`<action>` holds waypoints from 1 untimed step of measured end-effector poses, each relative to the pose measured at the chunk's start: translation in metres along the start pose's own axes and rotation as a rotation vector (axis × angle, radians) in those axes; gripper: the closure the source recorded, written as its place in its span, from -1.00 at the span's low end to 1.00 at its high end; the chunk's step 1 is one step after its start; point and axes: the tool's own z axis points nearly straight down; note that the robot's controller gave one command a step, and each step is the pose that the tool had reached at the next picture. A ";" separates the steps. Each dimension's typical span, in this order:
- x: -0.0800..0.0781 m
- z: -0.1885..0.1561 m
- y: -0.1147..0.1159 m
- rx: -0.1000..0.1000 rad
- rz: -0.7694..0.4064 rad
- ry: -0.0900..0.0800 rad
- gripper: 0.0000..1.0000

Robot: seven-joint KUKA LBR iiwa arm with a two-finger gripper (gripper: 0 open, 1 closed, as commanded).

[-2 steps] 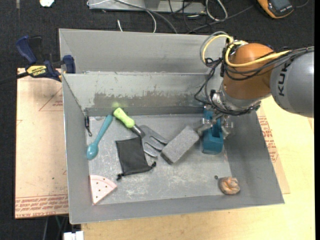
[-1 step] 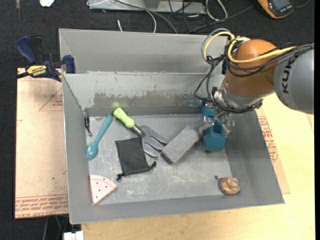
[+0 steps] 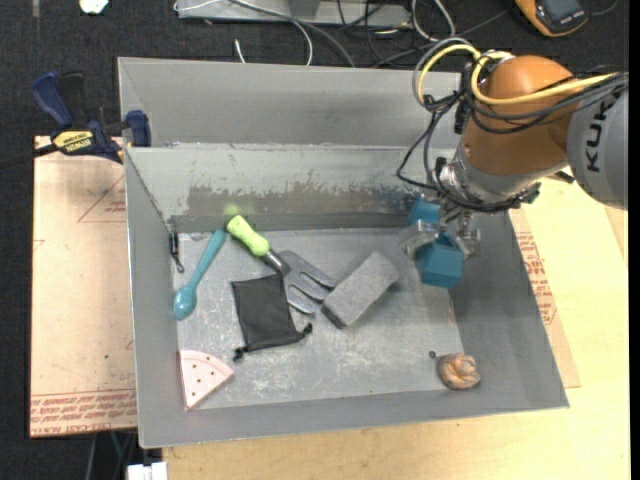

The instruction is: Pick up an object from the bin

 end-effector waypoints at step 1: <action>-0.001 -0.034 0.000 -0.002 0.003 -0.001 1.00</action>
Offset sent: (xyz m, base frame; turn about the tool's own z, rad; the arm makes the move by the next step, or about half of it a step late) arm 0.0002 0.0004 0.0502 0.0024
